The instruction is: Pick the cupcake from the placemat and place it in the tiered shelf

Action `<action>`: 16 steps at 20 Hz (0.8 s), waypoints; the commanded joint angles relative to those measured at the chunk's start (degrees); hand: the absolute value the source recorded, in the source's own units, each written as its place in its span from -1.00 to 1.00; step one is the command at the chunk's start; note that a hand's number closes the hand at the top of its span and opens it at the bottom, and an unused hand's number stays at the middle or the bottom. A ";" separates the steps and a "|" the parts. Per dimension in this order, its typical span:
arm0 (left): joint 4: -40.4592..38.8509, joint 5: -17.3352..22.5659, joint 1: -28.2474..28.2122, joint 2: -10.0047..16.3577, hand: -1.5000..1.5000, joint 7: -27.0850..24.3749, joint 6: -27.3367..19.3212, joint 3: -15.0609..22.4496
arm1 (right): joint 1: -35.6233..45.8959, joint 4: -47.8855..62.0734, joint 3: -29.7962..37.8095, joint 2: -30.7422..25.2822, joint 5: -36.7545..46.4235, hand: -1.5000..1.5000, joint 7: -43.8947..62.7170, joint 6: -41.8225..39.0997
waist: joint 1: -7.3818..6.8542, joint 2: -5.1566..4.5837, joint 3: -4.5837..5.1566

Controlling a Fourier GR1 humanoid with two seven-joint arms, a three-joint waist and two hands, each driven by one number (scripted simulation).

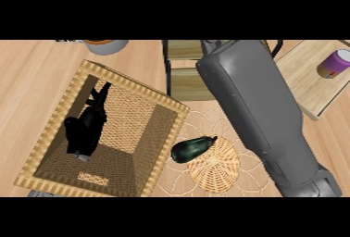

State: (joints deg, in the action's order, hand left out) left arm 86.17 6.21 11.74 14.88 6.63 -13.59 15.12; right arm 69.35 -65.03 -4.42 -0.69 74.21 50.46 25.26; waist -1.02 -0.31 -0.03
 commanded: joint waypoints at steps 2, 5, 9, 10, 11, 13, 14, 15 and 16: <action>-2.11 -3.07 0.57 -0.72 0.00 -3.57 0.89 1.46 | 1.19 6.28 3.96 -0.18 -3.60 1.00 -5.40 8.62 | 0.08 -0.05 0.06; -2.74 -2.54 1.17 -0.63 0.00 -2.41 1.41 0.28 | -0.56 6.23 3.75 0.46 -3.86 1.00 -6.56 9.01 | 0.44 0.11 0.05; -1.28 -1.33 -1.16 1.91 0.00 -3.91 2.10 -0.18 | -1.48 12.87 5.41 -4.84 1.70 1.00 -1.79 3.79 | 0.99 0.28 0.17; -2.54 -1.85 0.37 1.00 0.00 -3.10 1.00 -0.07 | 0.27 12.36 4.84 -3.51 5.34 1.00 3.22 3.19 | 1.40 0.43 0.17; -3.35 -1.90 0.43 0.06 0.00 -3.53 0.91 0.52 | -0.45 11.68 5.30 -4.13 6.35 -1.00 3.94 4.90 | 1.40 0.32 0.12; -4.47 0.23 -1.16 2.12 0.00 -6.00 3.71 -1.50 | -1.23 9.39 6.08 -4.20 7.05 -1.00 6.23 3.79 | 1.38 0.35 0.11; -3.30 -2.47 -3.18 -0.02 0.00 -7.34 1.17 1.51 | -2.81 7.59 5.14 -2.49 8.13 -1.00 8.02 2.71 | 1.41 0.49 0.09; -3.13 -1.51 0.13 0.57 0.00 -4.26 1.62 -0.20 | -2.01 6.40 5.03 -2.30 8.54 -1.00 8.61 0.76 | 1.36 0.46 0.07; -2.45 -0.22 -0.37 1.92 0.00 -4.16 3.25 -1.27 | -5.84 4.70 5.08 -3.25 7.72 -1.00 6.26 2.53 | 1.35 0.44 0.05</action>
State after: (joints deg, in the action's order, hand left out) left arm 86.02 6.76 11.16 14.97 5.76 -13.82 15.04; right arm 66.95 -57.19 0.85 -3.72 79.88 53.25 28.76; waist 0.10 0.30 -0.13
